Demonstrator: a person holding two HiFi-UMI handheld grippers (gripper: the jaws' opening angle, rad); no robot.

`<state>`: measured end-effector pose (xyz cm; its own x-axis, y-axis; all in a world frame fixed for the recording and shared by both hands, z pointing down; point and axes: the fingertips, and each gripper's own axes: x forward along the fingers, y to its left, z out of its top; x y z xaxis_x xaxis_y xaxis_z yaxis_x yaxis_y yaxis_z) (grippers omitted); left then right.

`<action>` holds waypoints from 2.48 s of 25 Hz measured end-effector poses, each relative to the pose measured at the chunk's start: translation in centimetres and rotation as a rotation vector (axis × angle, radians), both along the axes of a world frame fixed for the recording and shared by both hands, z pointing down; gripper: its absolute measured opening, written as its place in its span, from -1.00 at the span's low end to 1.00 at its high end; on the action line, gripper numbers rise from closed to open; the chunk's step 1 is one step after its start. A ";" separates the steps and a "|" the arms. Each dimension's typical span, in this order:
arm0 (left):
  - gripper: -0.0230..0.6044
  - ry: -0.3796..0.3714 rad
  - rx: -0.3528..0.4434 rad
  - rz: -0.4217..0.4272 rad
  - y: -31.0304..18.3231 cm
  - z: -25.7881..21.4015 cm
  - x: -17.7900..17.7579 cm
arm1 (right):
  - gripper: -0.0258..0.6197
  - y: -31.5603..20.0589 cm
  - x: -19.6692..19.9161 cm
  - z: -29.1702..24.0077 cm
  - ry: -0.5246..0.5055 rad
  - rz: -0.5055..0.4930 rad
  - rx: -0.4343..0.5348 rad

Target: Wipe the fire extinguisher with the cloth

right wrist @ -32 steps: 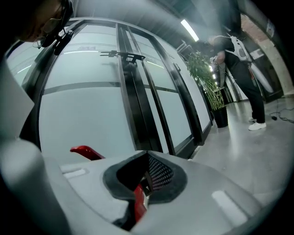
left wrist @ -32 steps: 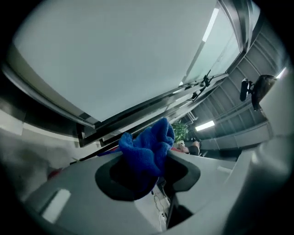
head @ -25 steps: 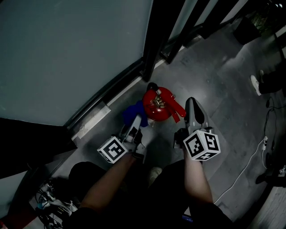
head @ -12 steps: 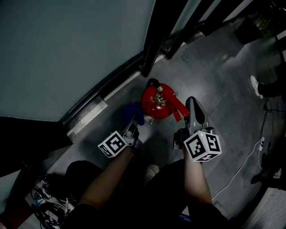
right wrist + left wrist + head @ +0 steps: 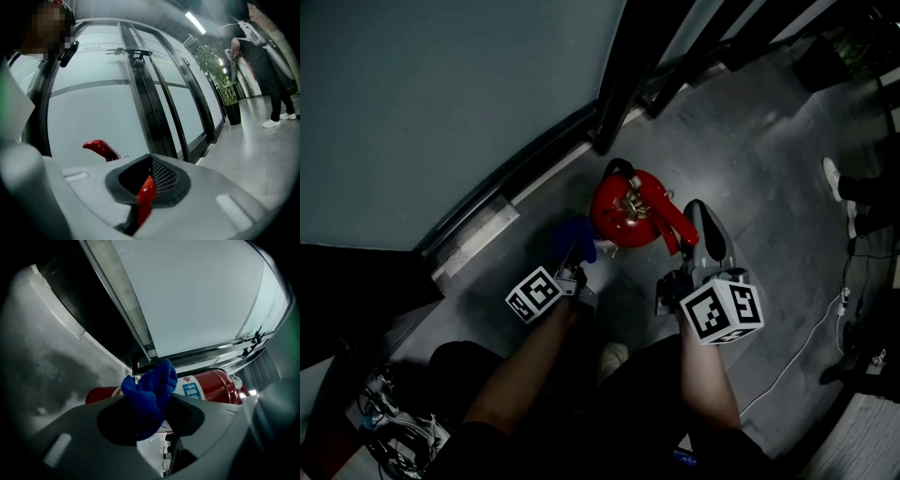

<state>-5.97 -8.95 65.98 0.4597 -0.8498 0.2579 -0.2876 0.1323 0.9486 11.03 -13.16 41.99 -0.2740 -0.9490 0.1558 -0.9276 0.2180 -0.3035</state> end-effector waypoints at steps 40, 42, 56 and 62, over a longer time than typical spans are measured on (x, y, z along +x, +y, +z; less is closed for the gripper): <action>-0.41 -0.162 -0.129 0.240 -1.2 10.0 -3.3 | -0.91 0.9 3.5 0.3 0.012 0.076 -0.018; -0.41 -0.190 -0.014 0.281 -2.4 5.9 -4.2 | -0.91 0.5 4.4 0.3 0.015 0.109 -0.016; -0.40 -0.596 0.871 0.622 2.5 -24.1 0.9 | -0.91 -0.9 5.6 1.8 -0.003 0.206 -0.061; -0.40 -0.620 0.833 0.745 2.5 -21.4 4.9 | -0.91 -0.3 5.8 2.2 -0.022 0.224 -0.078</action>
